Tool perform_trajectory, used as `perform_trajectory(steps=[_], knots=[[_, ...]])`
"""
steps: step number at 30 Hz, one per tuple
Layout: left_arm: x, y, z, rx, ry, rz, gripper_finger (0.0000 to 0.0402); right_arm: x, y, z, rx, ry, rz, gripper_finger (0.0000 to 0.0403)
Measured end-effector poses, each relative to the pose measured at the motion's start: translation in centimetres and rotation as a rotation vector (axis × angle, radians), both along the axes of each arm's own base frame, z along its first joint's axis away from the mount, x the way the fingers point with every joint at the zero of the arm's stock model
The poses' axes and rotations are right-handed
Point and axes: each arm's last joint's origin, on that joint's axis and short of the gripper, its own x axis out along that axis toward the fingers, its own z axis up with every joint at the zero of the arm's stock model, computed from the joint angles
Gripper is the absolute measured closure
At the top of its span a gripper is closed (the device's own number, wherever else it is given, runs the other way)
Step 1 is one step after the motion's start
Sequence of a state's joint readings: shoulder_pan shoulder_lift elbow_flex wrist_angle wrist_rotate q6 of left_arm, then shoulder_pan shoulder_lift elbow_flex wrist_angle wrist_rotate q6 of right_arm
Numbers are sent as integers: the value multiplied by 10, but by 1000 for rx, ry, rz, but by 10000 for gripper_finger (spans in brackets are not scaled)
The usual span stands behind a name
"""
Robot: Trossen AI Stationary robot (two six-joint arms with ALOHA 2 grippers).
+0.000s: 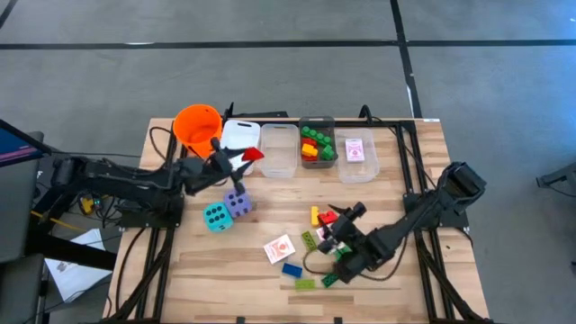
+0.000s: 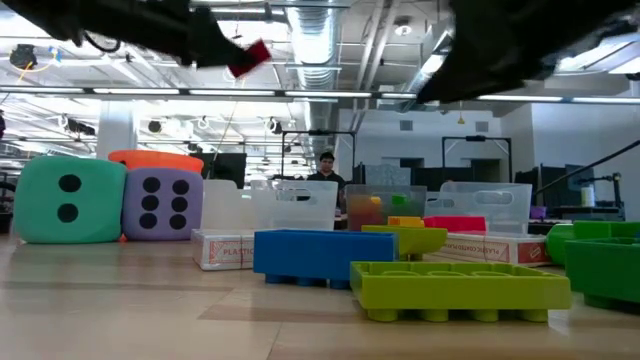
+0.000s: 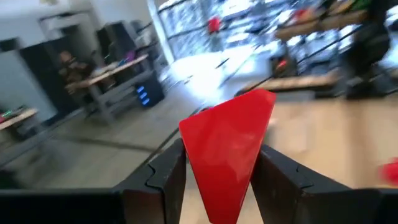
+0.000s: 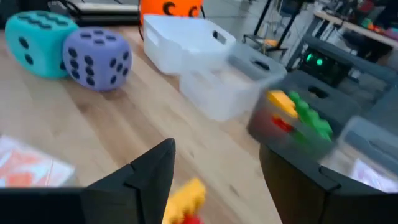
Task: Pick & Place Toys
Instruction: Put the small red game piece into the white bin
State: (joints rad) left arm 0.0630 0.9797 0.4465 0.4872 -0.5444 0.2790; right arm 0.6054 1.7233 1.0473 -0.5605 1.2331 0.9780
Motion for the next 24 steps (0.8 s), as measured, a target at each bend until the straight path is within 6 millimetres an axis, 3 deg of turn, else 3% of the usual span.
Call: perform_trajectory(steps=[7,12,17,24], knots=[[9,51,-35,-56,157,229,257,36,-13,10,41,50,125,172],[2,75,-50,-135,205,380,256,44,-21,12,25,59,137,172],[-6,83,-58,-218,223,460,237,45,-24,13,26,58,129,172],[-14,77,-61,-357,226,430,173,47,-23,14,37,32,130,172]])
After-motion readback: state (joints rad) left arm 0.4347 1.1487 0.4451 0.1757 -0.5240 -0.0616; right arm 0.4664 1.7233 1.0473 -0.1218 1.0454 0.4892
